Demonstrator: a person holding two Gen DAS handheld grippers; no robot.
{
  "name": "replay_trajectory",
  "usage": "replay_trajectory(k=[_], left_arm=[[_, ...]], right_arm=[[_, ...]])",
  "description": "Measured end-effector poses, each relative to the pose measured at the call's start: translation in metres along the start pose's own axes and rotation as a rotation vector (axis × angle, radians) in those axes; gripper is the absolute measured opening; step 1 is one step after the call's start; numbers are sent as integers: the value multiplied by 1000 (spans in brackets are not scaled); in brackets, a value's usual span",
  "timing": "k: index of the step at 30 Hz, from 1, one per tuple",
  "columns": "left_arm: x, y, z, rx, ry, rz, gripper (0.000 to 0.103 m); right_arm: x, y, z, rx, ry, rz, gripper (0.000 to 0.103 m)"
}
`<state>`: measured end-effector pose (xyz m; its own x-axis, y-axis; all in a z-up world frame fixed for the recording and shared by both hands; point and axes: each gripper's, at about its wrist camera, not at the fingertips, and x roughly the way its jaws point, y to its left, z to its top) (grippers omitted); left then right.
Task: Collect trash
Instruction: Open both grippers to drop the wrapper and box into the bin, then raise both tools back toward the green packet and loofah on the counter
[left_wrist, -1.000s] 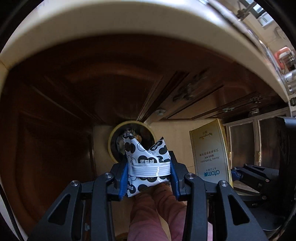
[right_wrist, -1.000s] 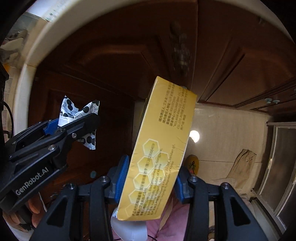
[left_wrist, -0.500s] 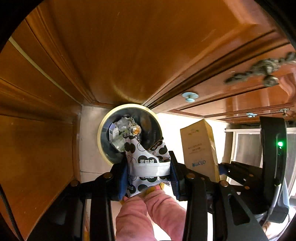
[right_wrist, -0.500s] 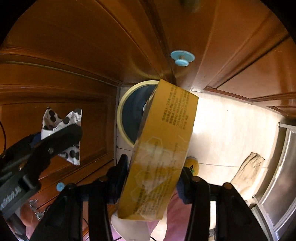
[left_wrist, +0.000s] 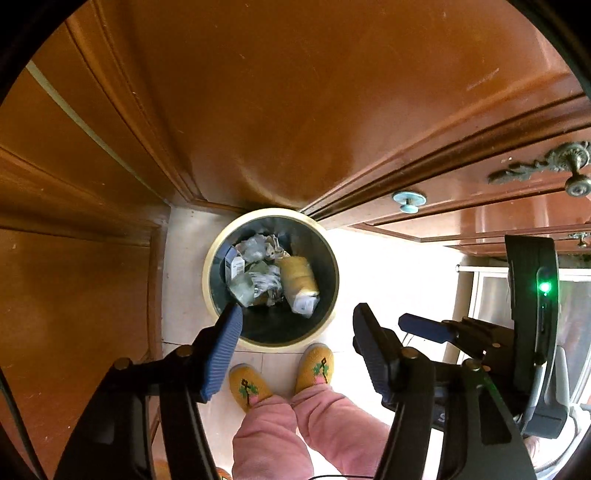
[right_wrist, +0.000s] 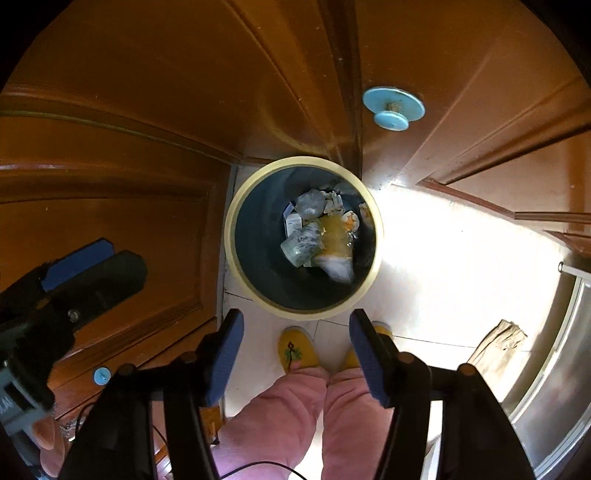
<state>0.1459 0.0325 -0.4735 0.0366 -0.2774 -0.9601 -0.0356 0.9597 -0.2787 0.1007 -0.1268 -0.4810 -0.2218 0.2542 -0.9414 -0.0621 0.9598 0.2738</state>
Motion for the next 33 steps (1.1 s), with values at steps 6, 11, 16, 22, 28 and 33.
replay_trajectory(k=[6, 11, 16, 22, 28, 33], left_arm=[[-14, 0, -5, 8, -3, 16, 61], [-42, -9, -16, 36, 0, 33, 61], [-85, -24, -29, 71, -8, 47, 61], [-140, -39, -40, 100, -50, 61, 66], [-192, -56, -49, 142, -97, 71, 66], [-228, -69, -57, 177, -129, 88, 66]], right_arm=[[-11, -5, -4, 34, -22, -25, 60], [-39, 2, -15, 52, -39, -25, 60], [-73, 12, -30, 63, -47, -15, 60], [-125, 29, -56, 50, -74, -15, 60], [-168, 39, -77, 38, -99, -16, 60], [-190, 45, -89, 22, -114, -18, 60]])
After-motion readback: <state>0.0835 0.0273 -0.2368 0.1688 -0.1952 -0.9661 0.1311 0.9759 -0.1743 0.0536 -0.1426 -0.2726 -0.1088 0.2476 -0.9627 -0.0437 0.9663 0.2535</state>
